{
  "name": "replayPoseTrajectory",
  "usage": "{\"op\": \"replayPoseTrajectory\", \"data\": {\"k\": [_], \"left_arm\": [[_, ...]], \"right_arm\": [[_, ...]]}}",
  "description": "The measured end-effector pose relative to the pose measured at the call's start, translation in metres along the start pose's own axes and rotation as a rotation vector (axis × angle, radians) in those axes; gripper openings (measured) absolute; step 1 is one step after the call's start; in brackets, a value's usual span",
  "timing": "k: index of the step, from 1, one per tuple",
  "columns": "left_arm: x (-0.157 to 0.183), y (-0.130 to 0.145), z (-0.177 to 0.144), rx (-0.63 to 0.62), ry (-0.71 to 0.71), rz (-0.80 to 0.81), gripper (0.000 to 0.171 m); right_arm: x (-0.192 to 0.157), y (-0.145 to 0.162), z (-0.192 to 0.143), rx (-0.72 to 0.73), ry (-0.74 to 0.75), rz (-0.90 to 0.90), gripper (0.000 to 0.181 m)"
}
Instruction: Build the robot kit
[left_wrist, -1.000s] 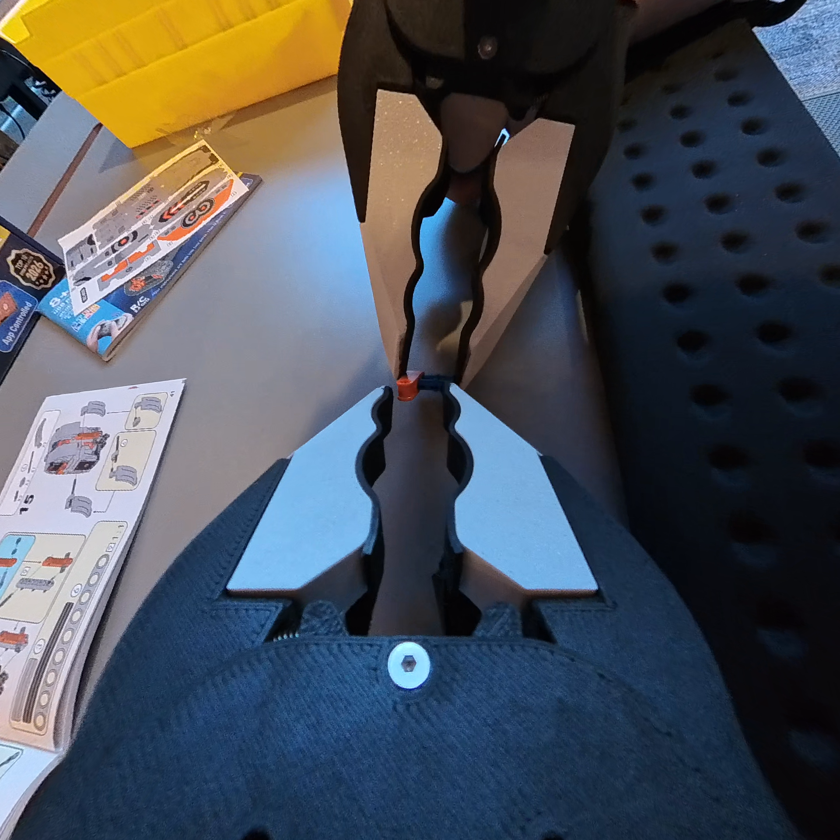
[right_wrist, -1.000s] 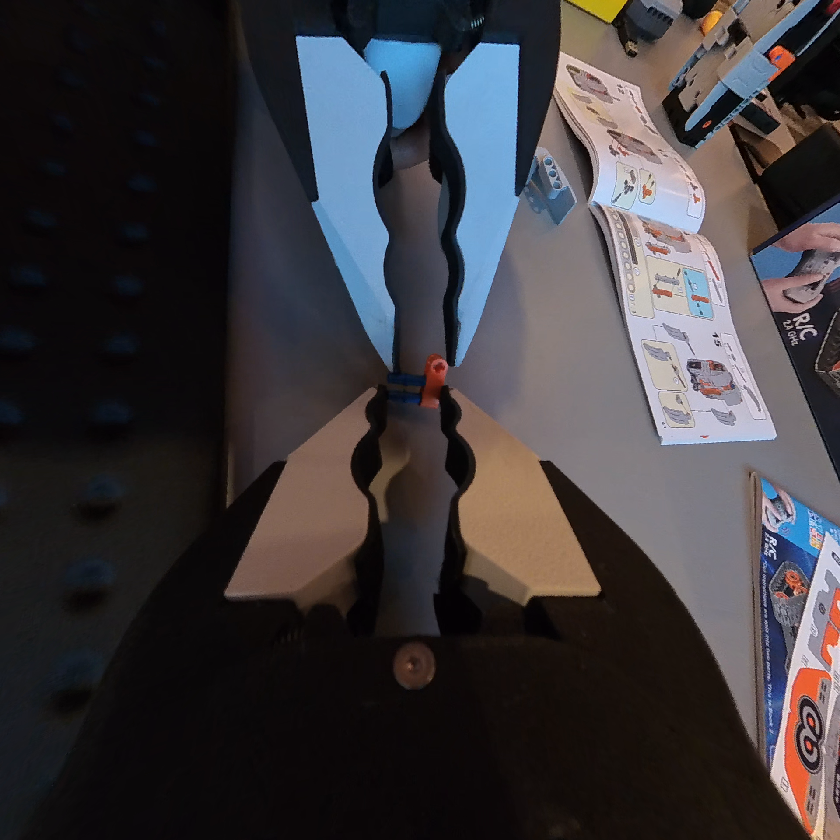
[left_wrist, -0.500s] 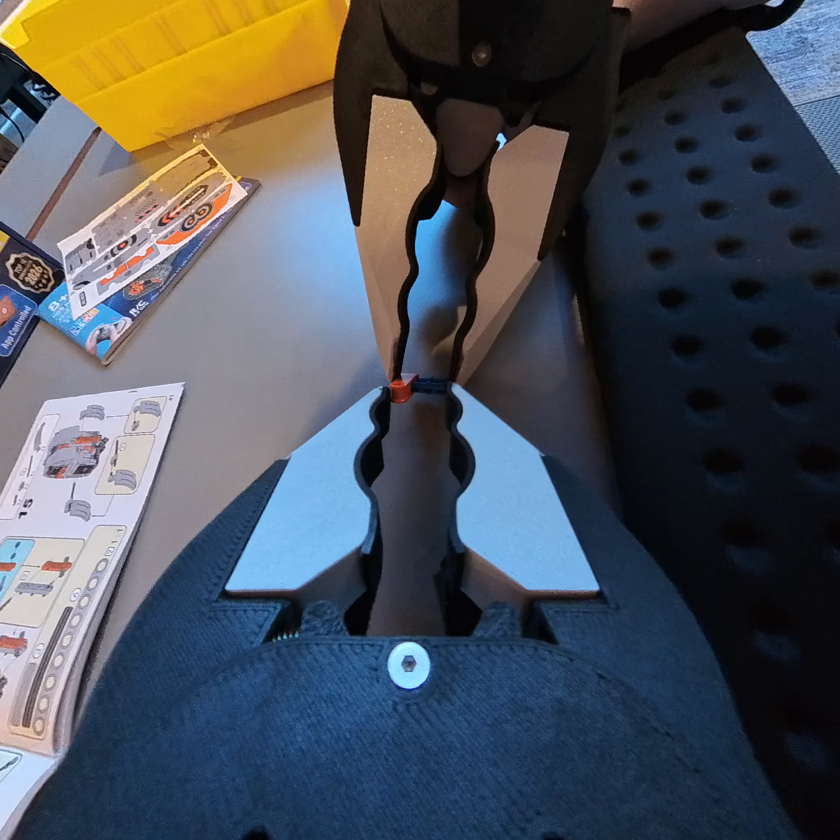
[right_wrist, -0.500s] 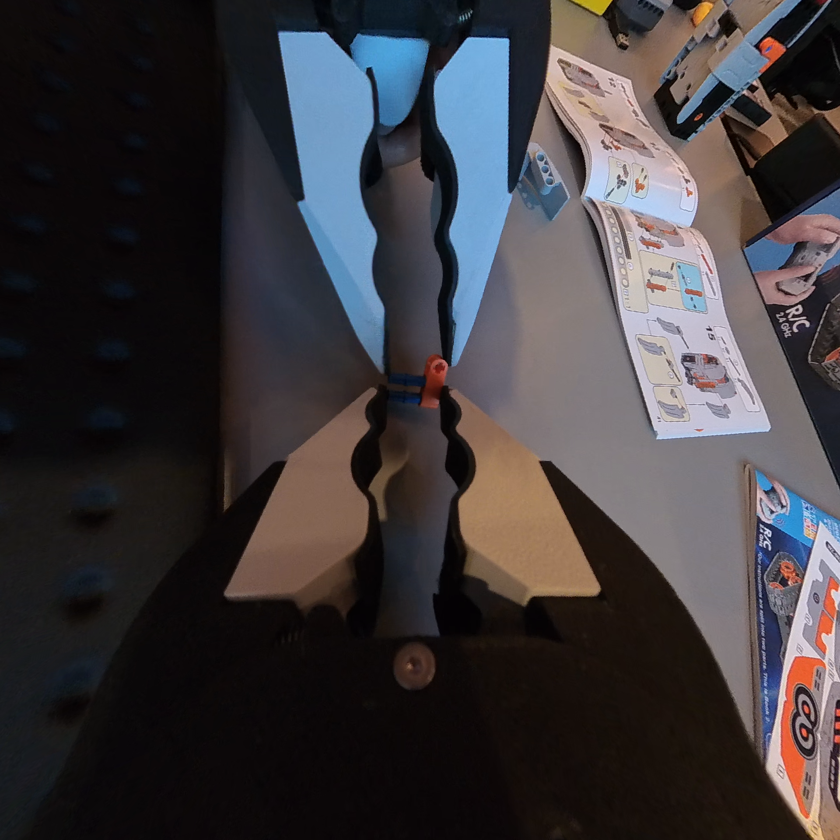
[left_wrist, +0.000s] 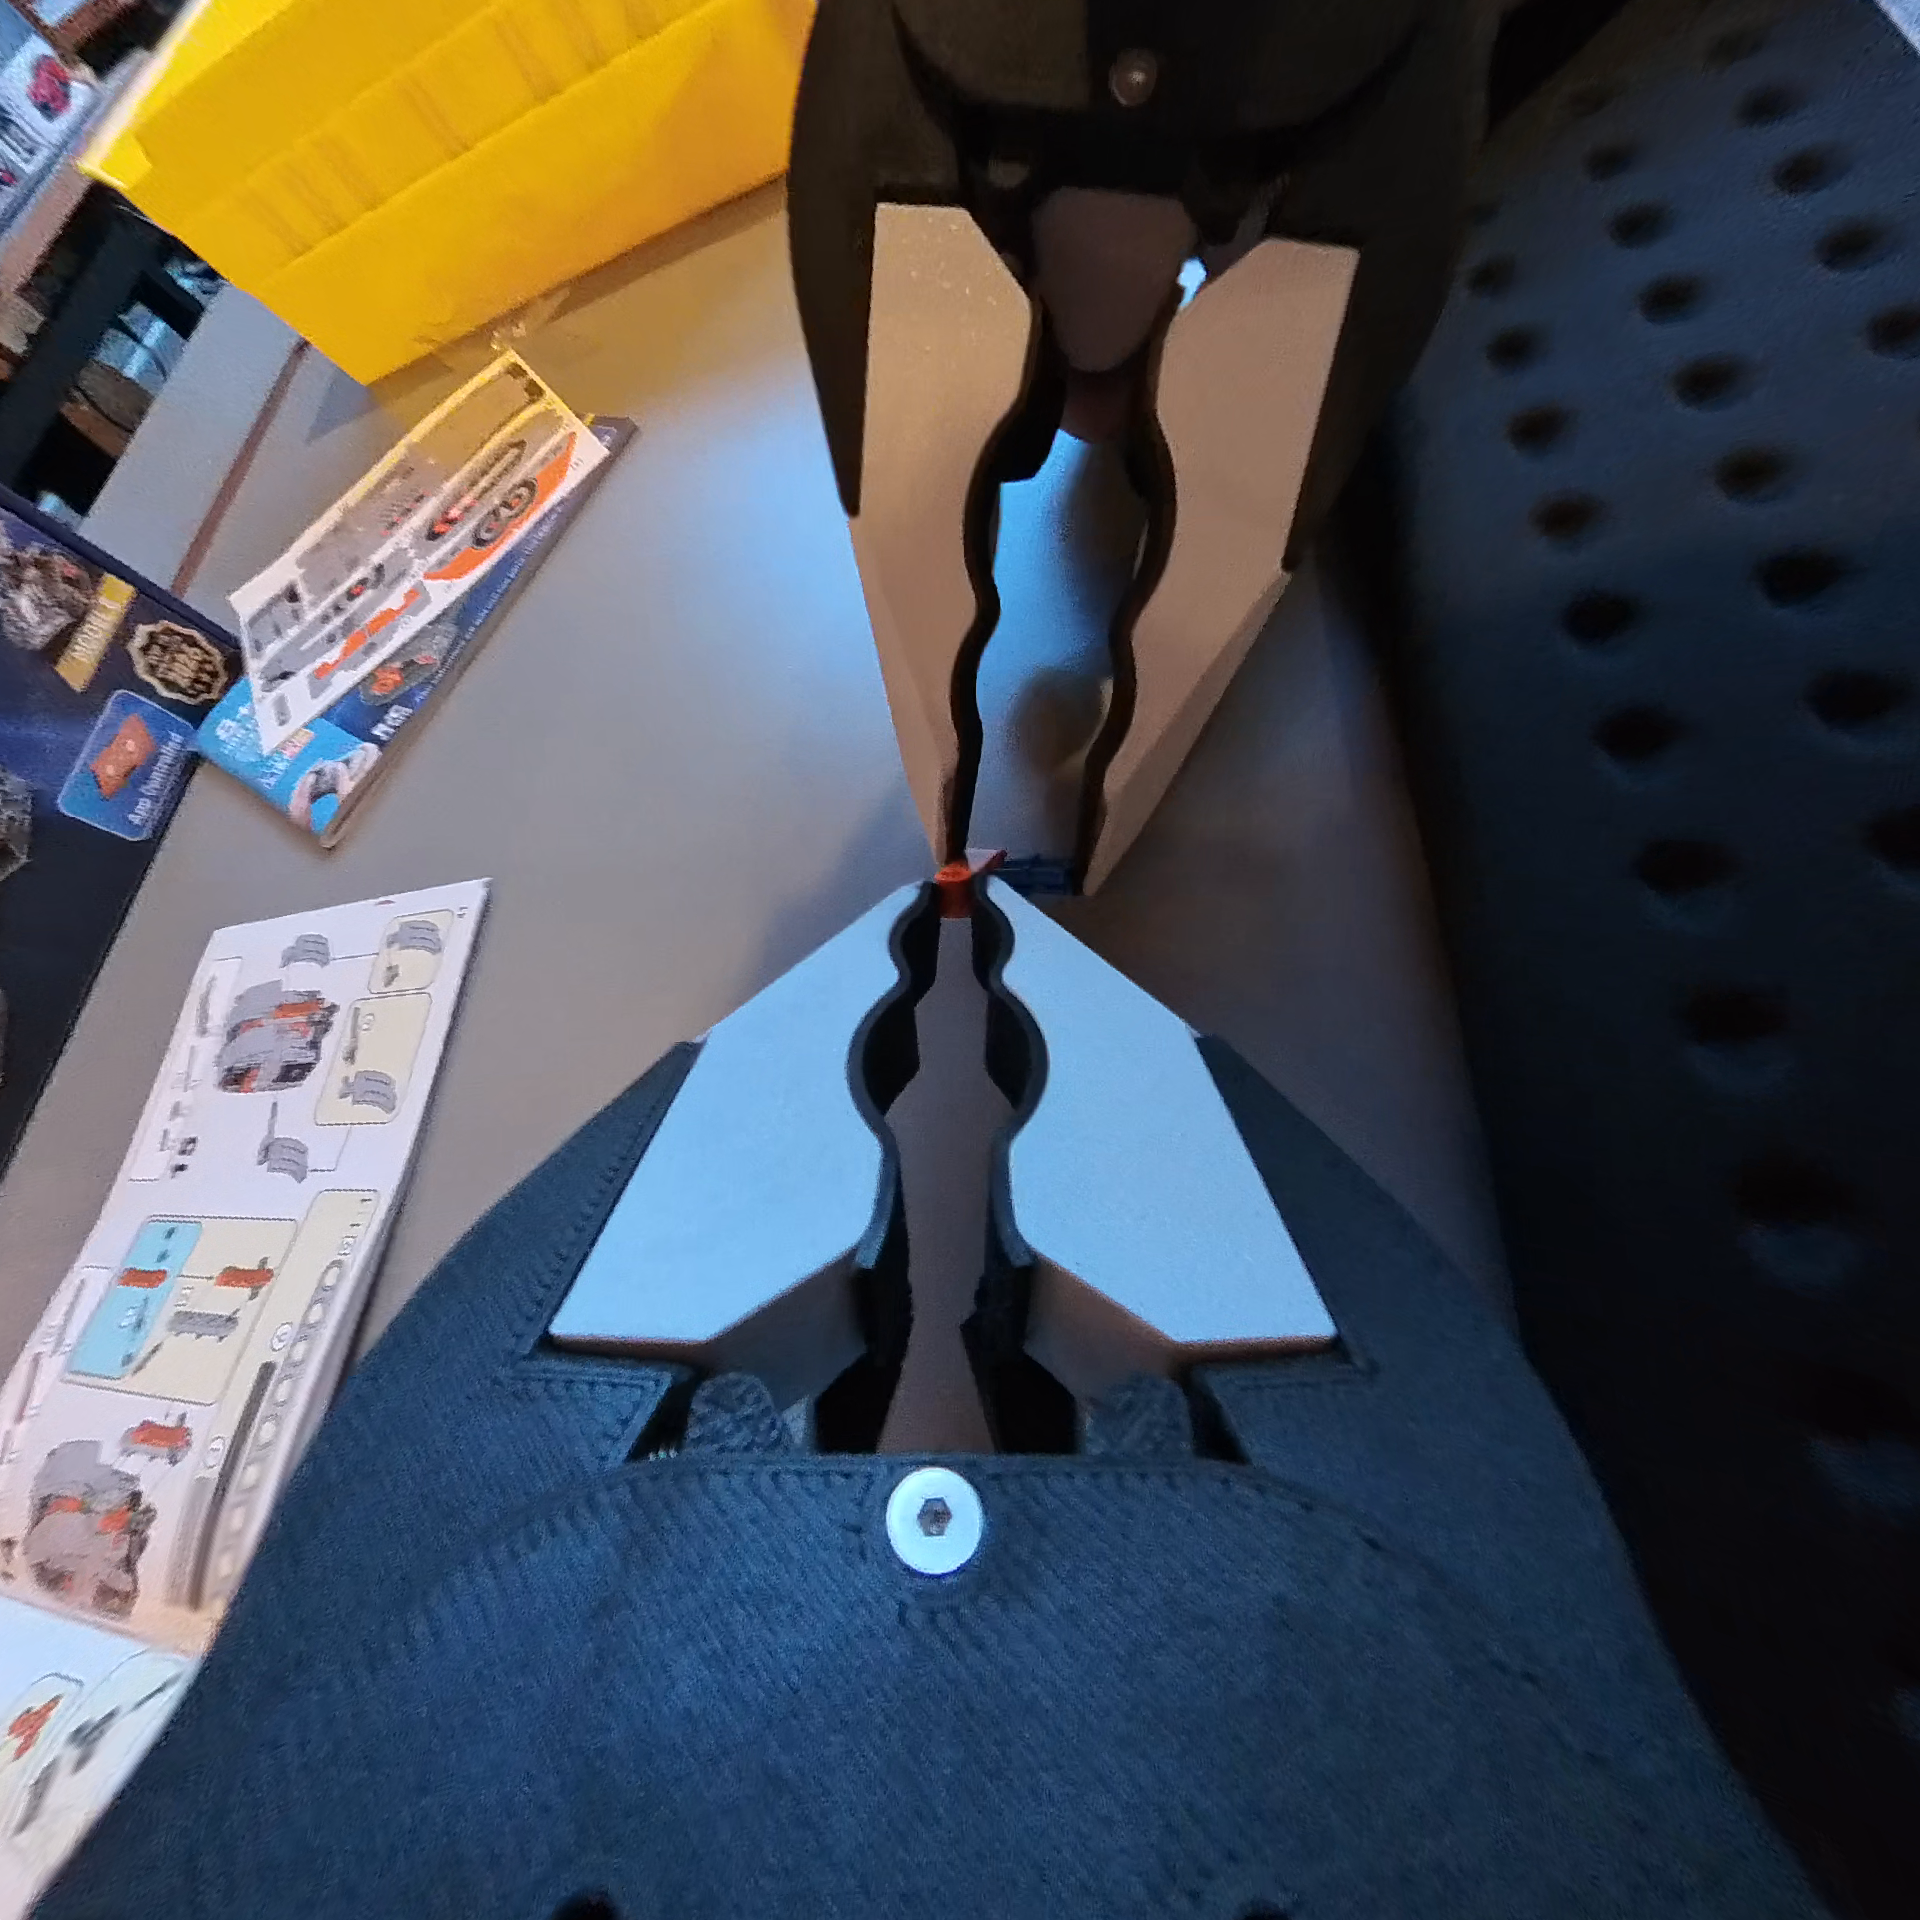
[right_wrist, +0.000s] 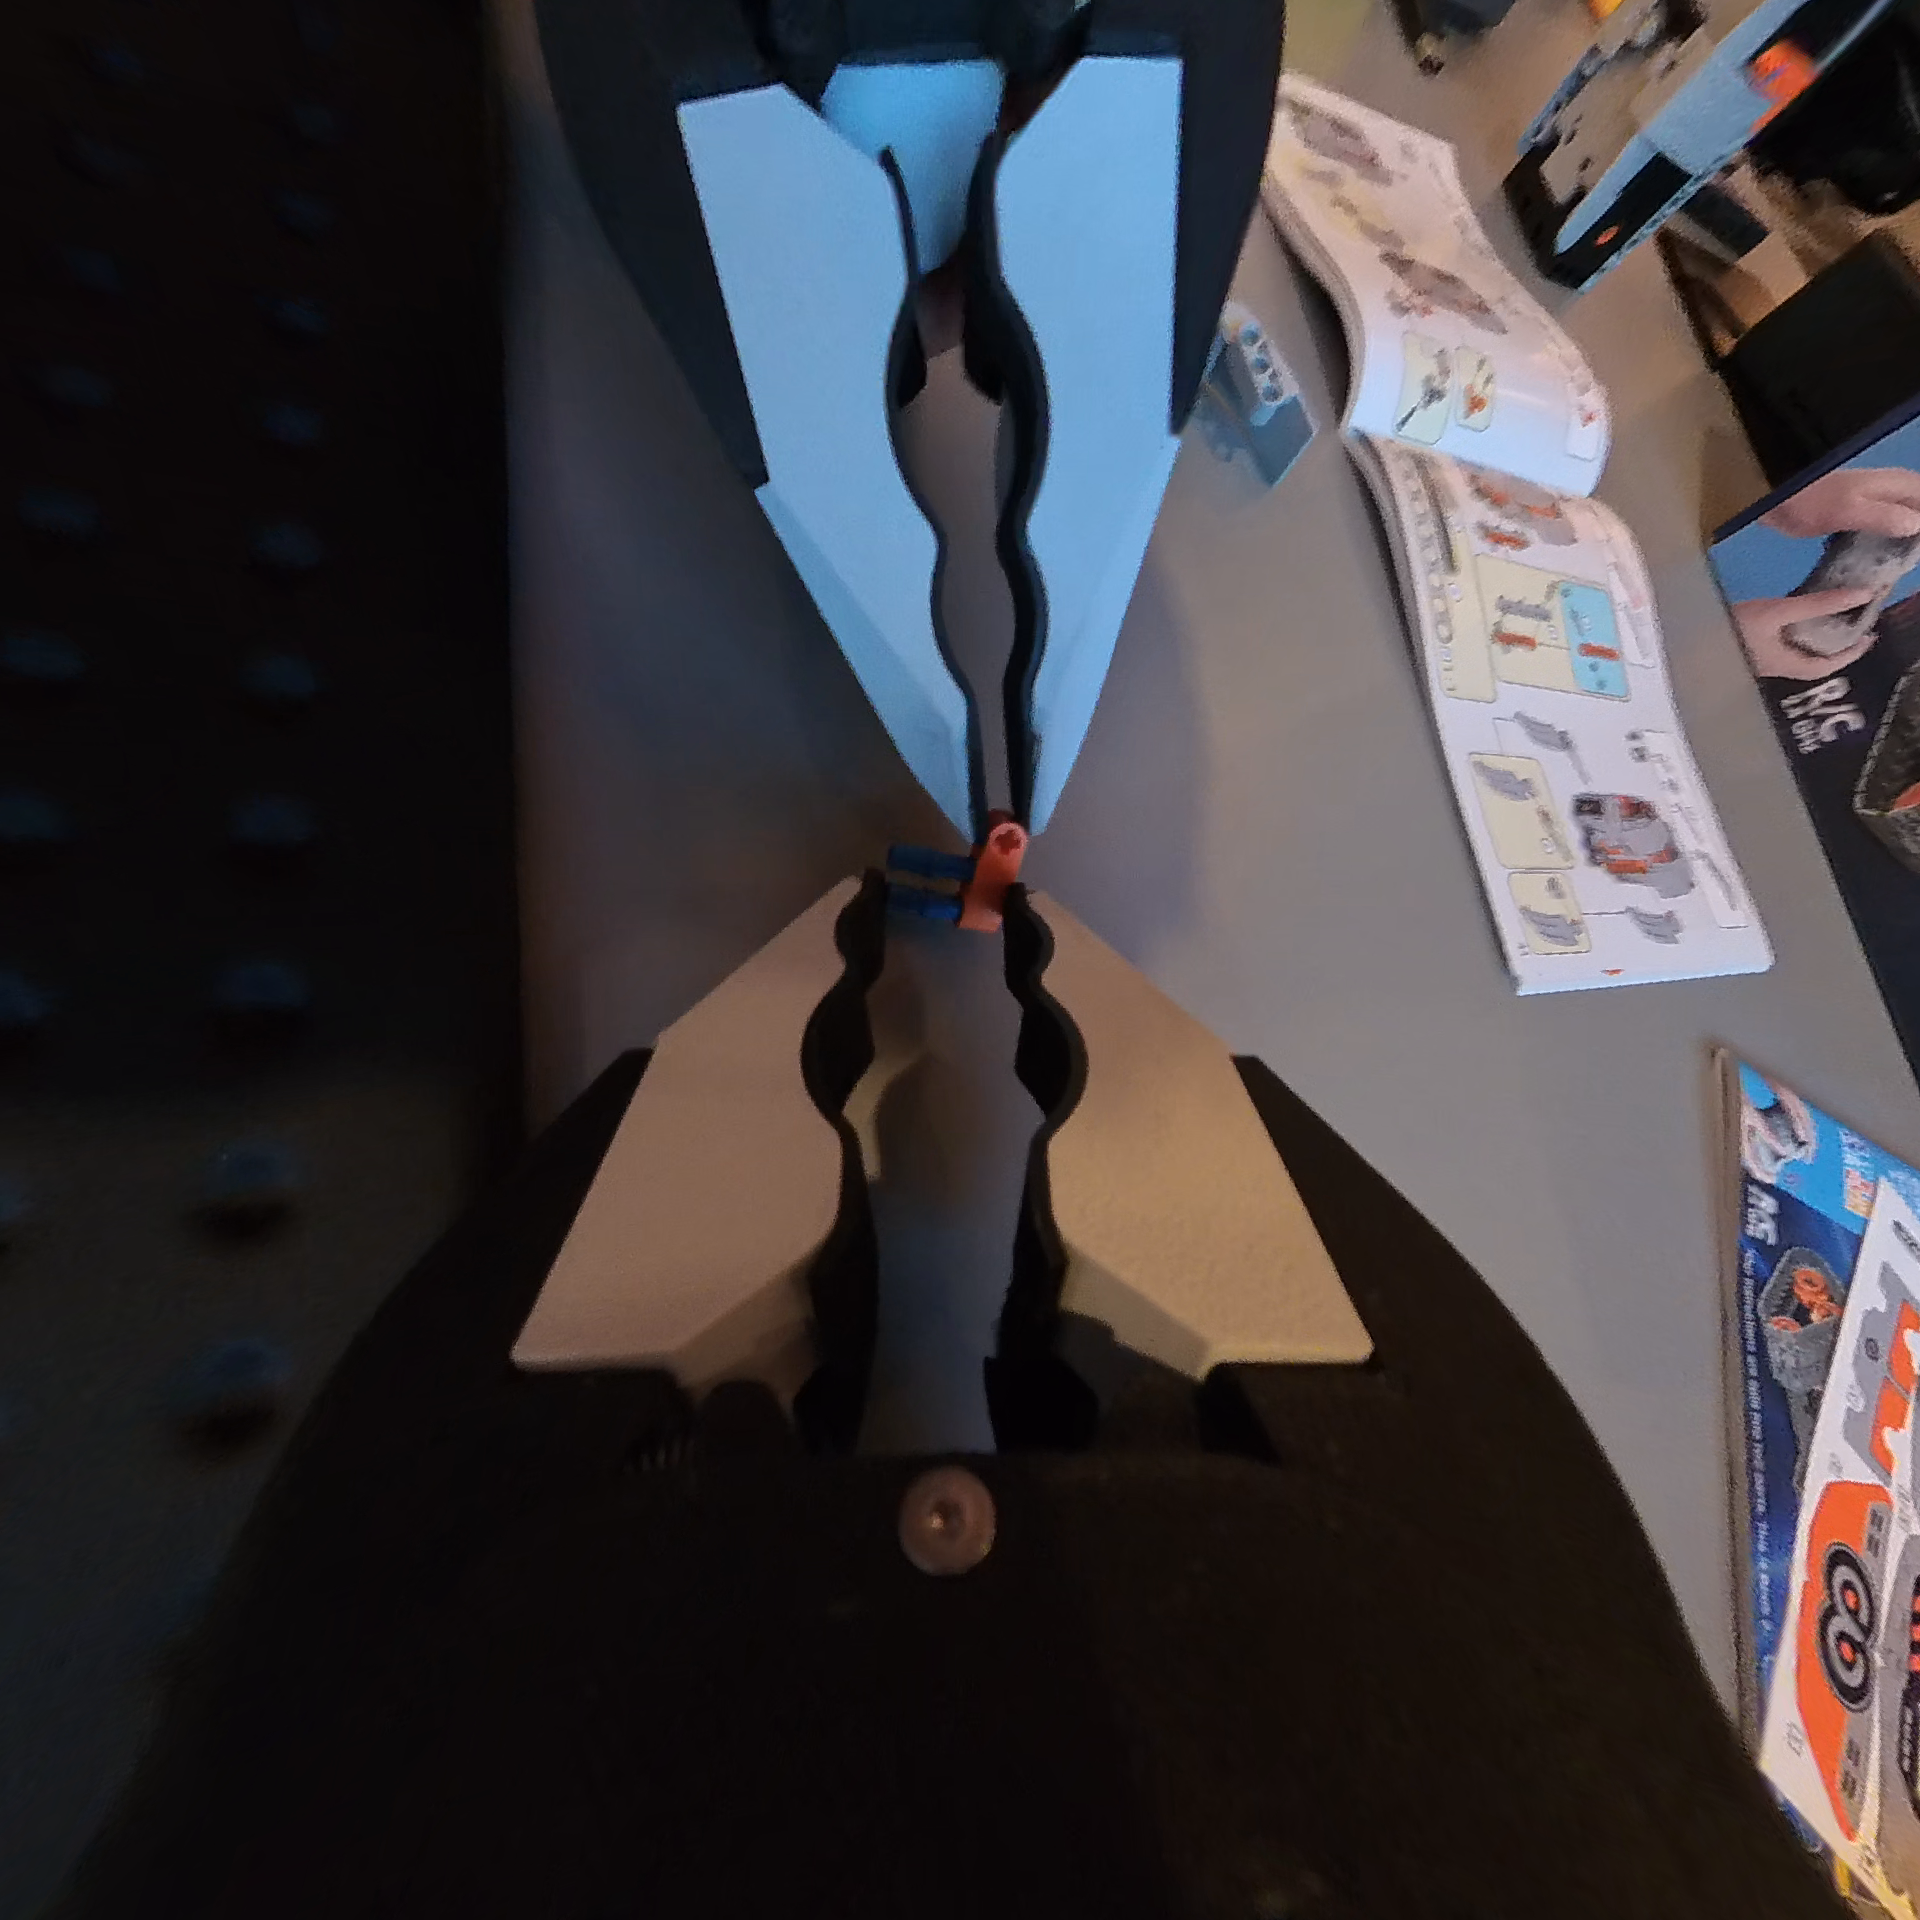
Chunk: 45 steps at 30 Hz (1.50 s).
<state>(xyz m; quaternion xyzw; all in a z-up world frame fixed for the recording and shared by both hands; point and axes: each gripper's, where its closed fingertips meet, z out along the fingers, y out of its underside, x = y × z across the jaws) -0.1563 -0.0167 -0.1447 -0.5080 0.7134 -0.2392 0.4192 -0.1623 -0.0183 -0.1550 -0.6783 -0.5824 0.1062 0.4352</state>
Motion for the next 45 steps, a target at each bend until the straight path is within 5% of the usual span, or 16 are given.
{"op": "replayPoseTrajectory", "data": {"k": [3, 6, 20, 45], "left_arm": [[-0.0005, -0.0028, -0.0015, 0.029, 0.024, -0.052, 0.007], [0.0034, -0.0037, -0.0018, 0.023, 0.083, -0.135, 0.030], [0.0067, -0.0001, 0.0031, -0.029, 0.029, -0.008, 0.022], [0.0085, 0.0014, 0.0024, -0.040, 0.036, -0.075, 0.022]], "right_arm": [[0.0042, -0.0002, -0.0012, 0.010, 0.015, 0.016, 0.023], [0.0061, 0.0022, -0.0015, 0.001, 0.025, 0.005, 0.022], [0.0040, 0.0010, -0.0007, -0.016, 0.030, 0.012, 0.022], [0.0022, 0.0010, -0.0008, -0.023, 0.089, -0.033, 0.022]]}}
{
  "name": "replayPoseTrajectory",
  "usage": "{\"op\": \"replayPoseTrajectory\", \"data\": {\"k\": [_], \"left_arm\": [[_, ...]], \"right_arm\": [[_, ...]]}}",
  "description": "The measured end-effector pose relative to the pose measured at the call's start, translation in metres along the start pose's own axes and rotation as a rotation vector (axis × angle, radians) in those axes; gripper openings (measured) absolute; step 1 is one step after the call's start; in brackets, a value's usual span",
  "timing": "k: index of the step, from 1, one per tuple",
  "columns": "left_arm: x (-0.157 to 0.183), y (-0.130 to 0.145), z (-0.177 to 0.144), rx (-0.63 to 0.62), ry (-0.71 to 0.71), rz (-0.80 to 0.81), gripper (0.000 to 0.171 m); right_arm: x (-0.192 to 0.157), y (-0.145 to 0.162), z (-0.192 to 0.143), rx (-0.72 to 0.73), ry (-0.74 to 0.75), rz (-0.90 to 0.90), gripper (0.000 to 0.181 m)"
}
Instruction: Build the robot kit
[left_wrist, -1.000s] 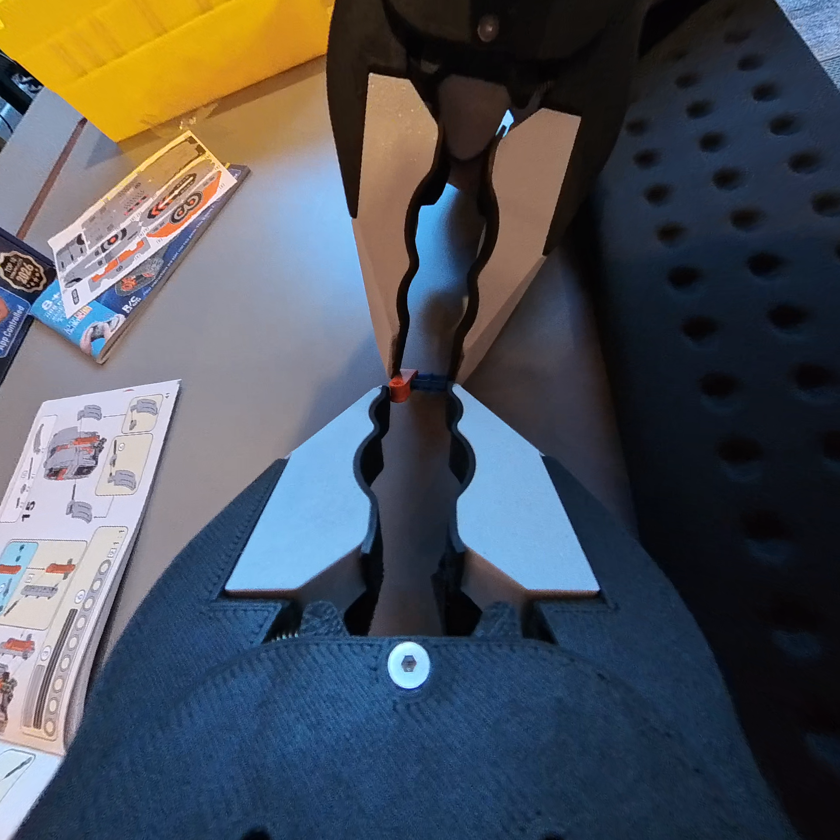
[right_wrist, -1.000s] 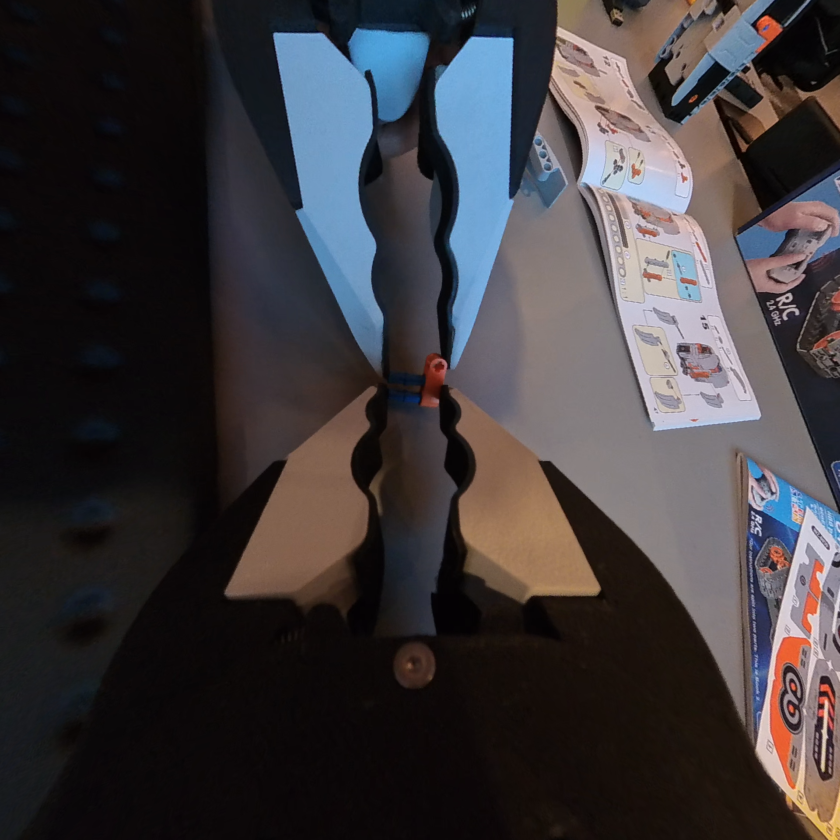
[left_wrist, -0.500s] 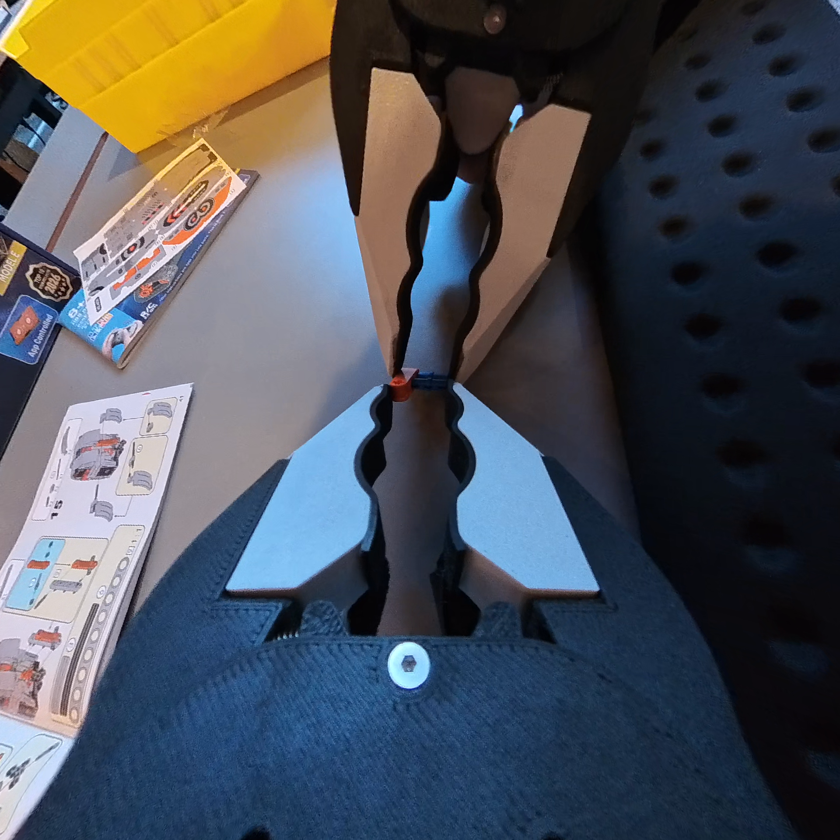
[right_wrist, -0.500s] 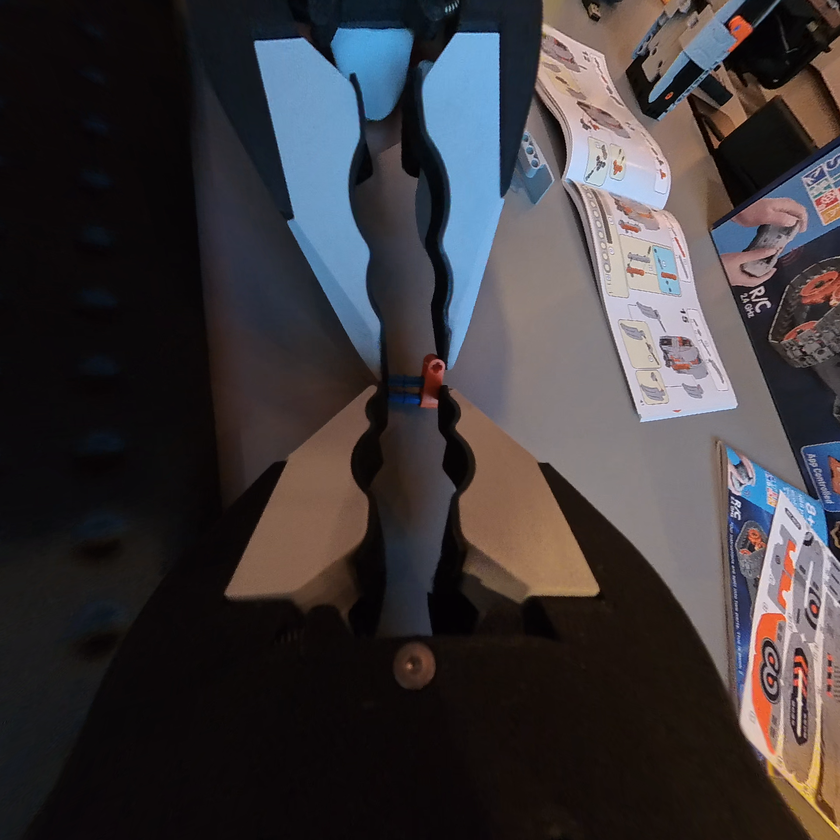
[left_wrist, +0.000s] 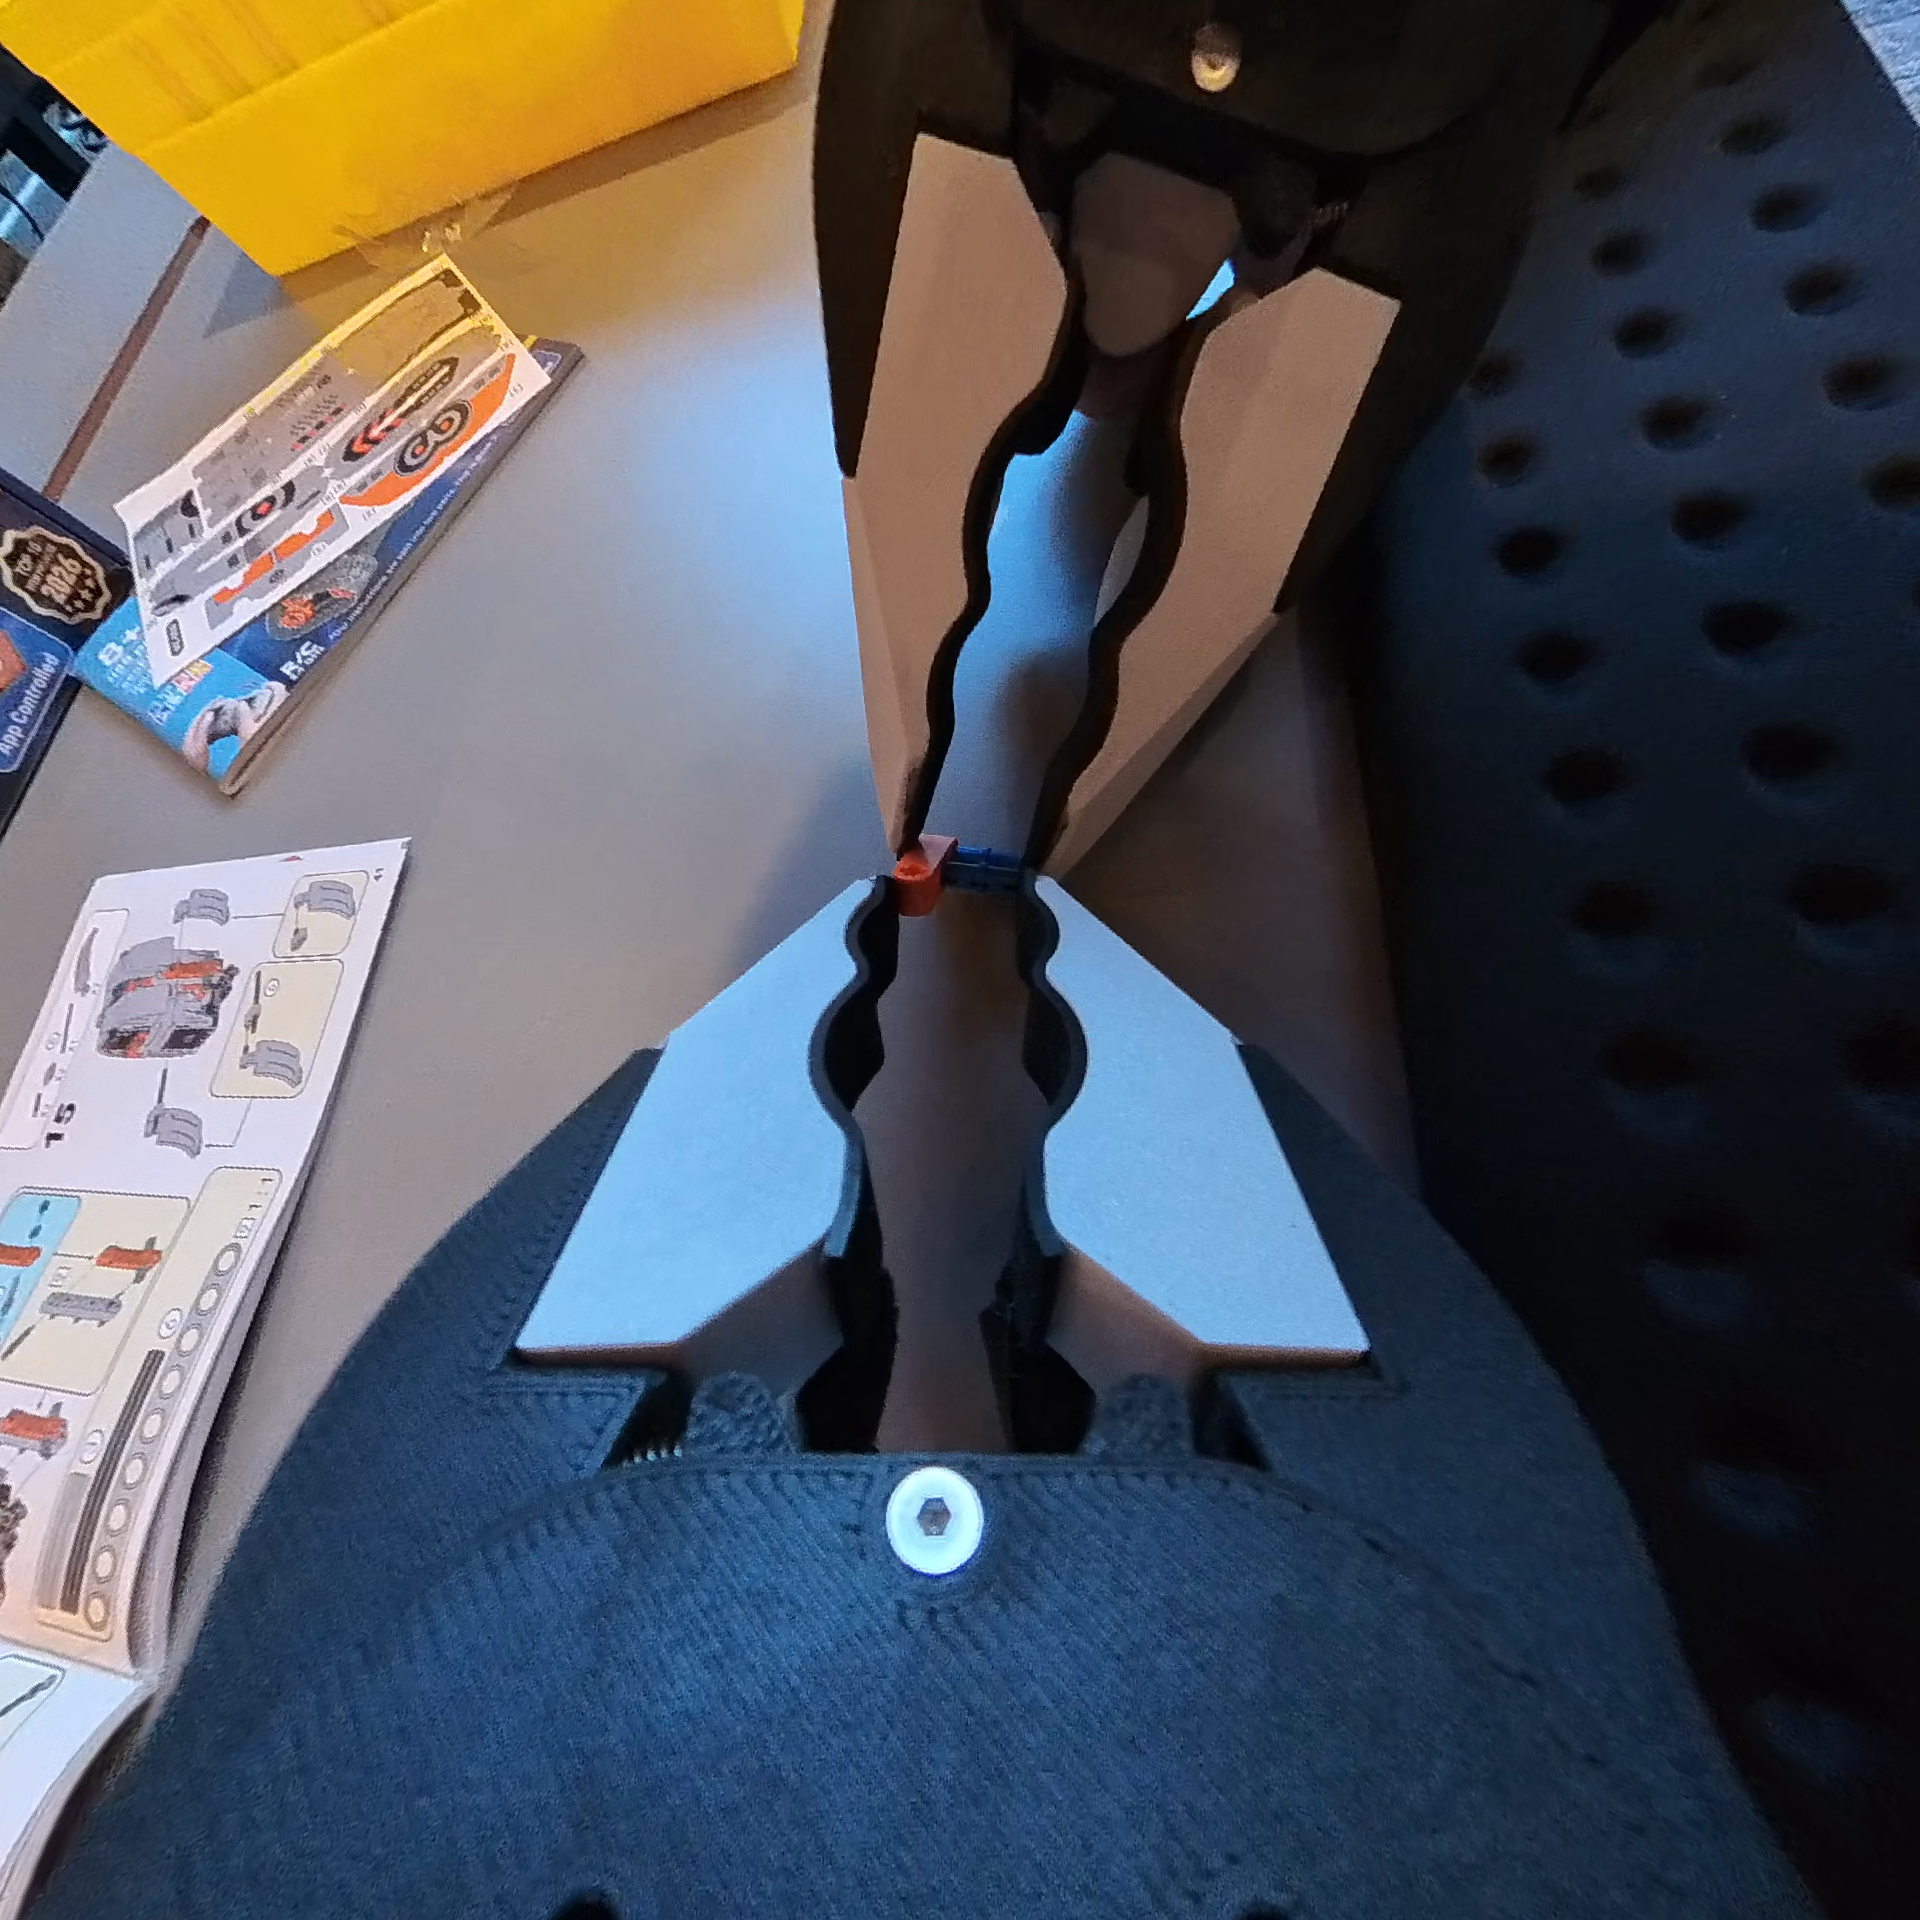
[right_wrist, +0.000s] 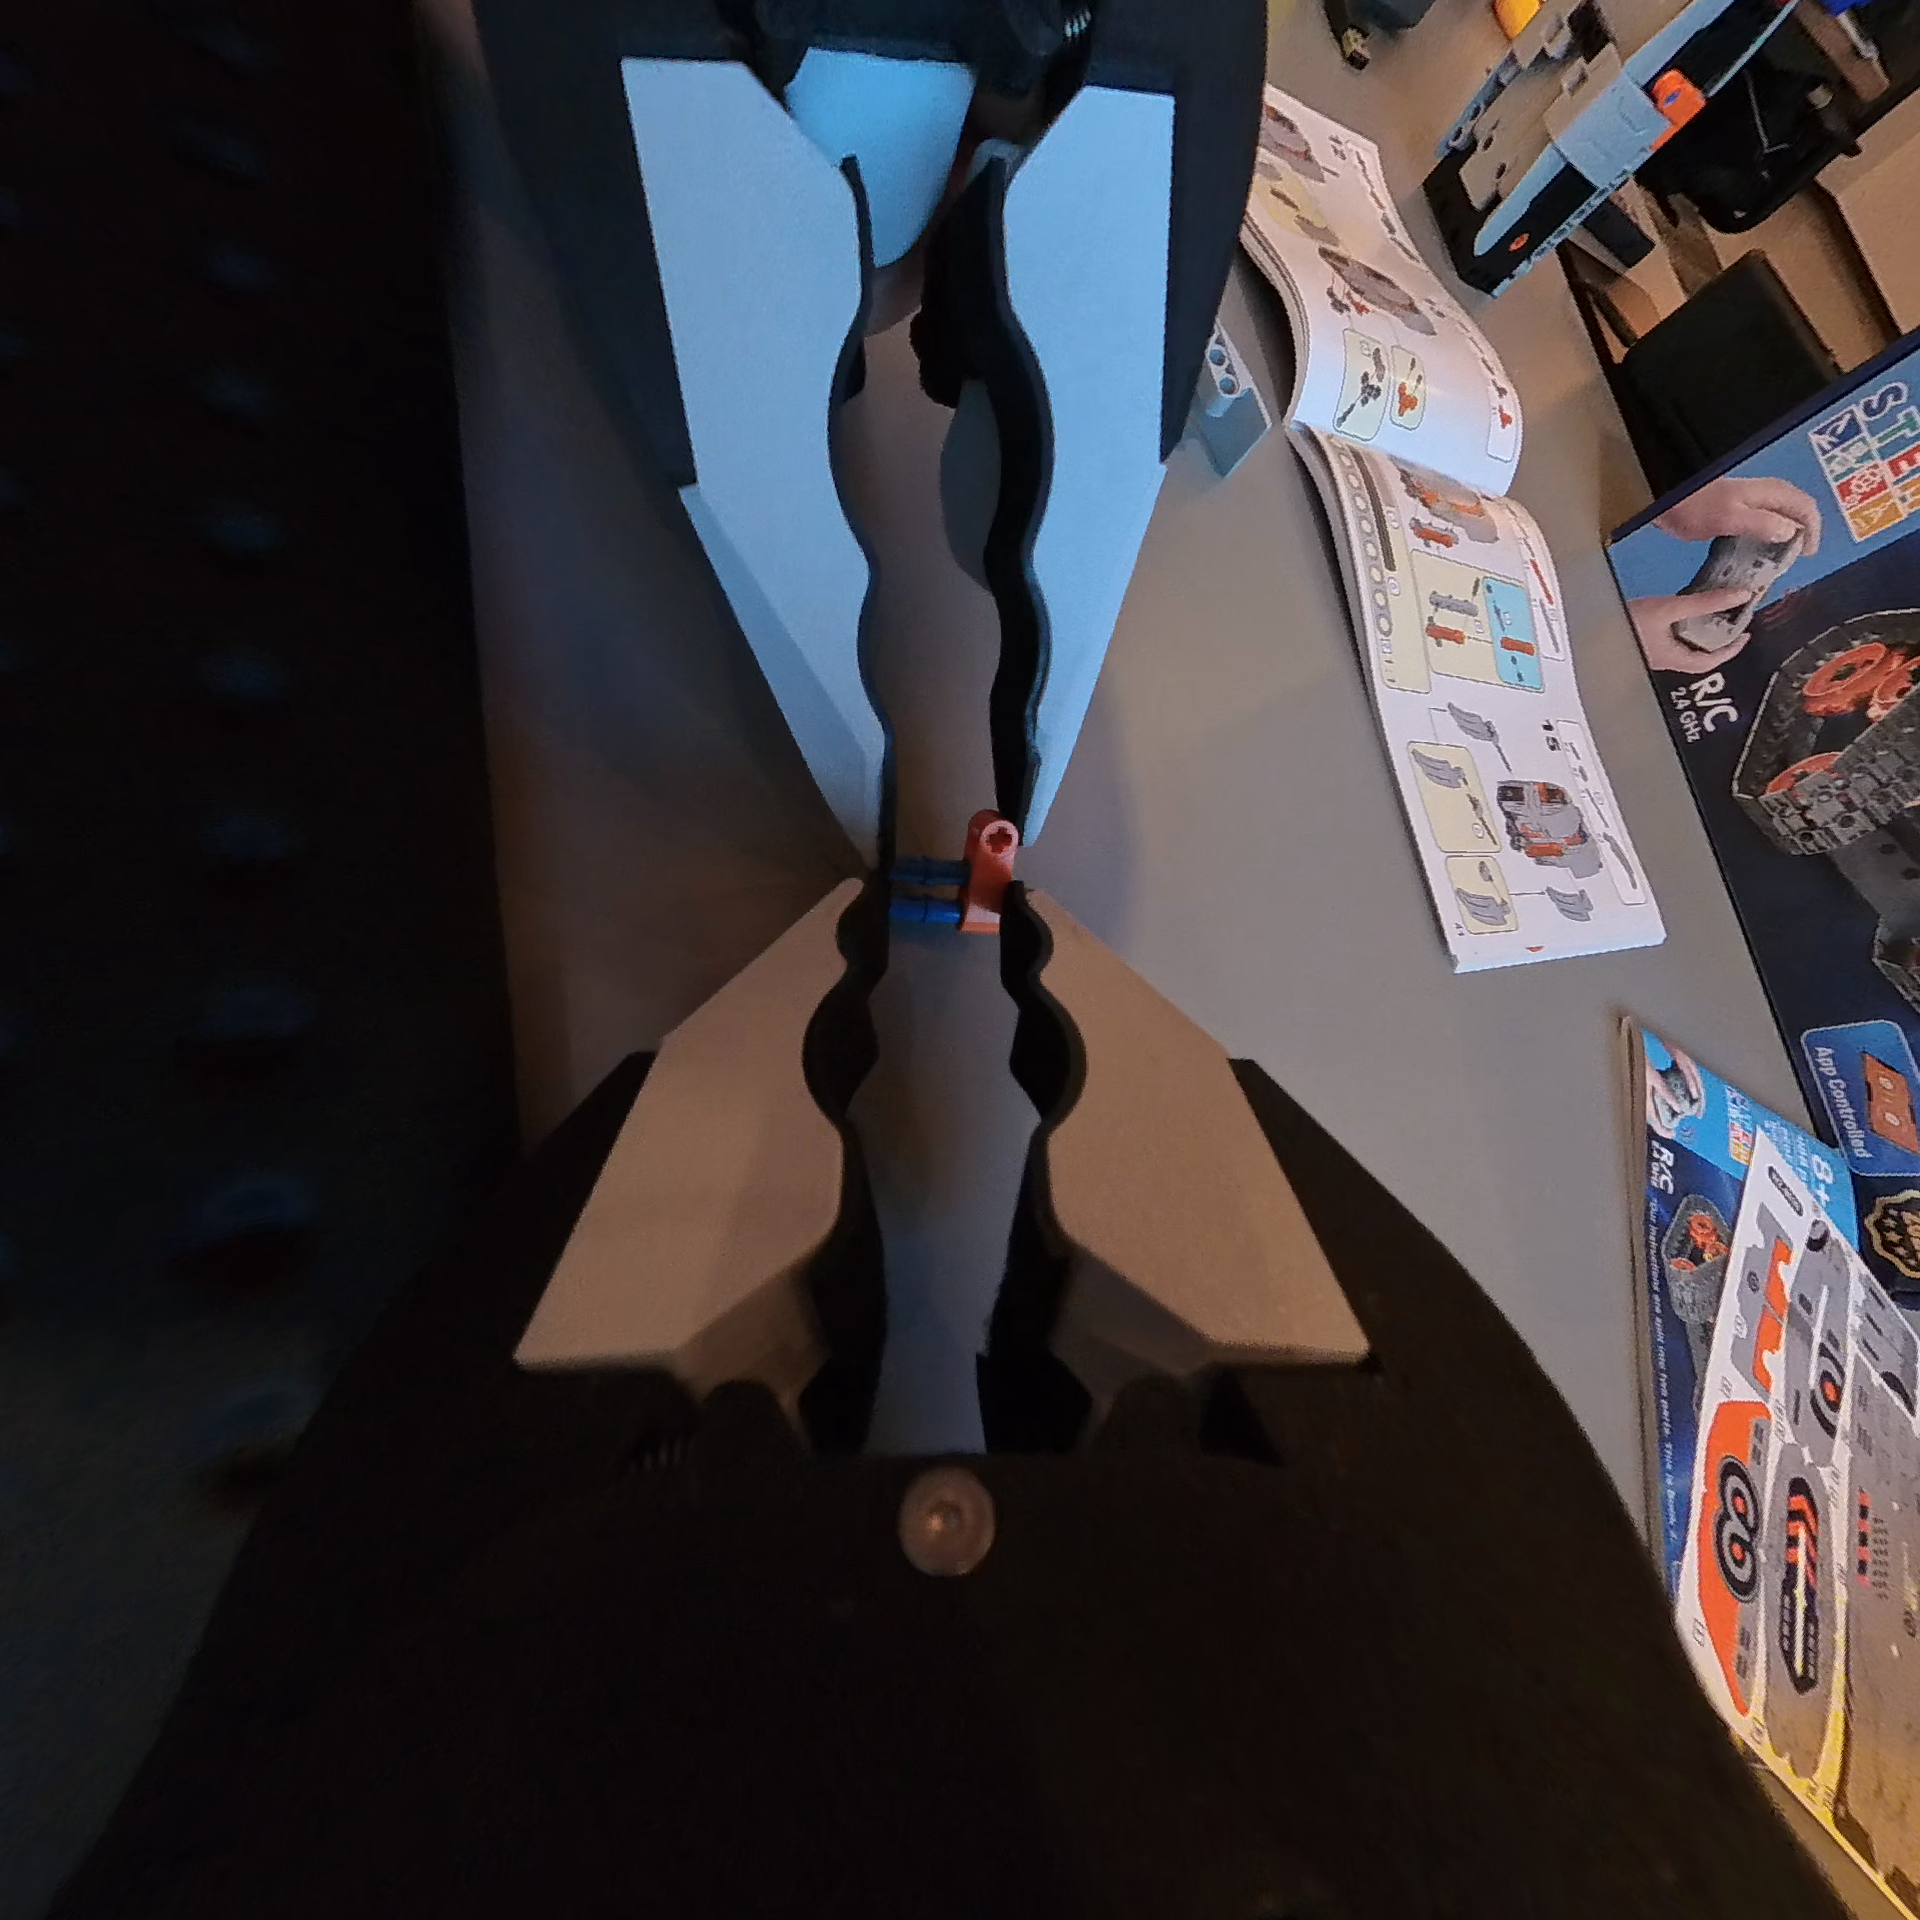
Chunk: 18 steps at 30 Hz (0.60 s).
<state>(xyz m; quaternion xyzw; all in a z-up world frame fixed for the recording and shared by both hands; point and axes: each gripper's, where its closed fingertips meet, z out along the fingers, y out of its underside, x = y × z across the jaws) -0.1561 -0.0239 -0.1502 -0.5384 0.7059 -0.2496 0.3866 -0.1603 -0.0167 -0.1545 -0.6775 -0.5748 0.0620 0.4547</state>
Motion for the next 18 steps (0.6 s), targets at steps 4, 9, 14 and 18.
{"op": "replayPoseTrajectory", "data": {"k": [4, 9, 14, 18], "left_arm": [[0.0013, -0.0003, -0.0004, -0.003, 0.013, -0.012, 0.021], [0.0021, -0.0004, -0.0008, -0.007, 0.008, -0.002, 0.022], [-0.0030, -0.0029, -0.0019, 0.039, -0.023, 0.043, 0.022], [-0.0027, -0.0038, -0.0042, 0.048, -0.032, 0.040, 0.022]], "right_arm": [[-0.0013, -0.0002, -0.0004, -0.001, -0.001, -0.016, 0.022], [-0.0021, -0.0007, -0.0005, 0.008, -0.011, -0.009, 0.022], [0.0039, -0.0021, -0.0016, 0.052, -0.019, 0.022, 0.022], [0.0047, -0.0012, -0.0014, 0.050, -0.012, -0.010, 0.022]]}}
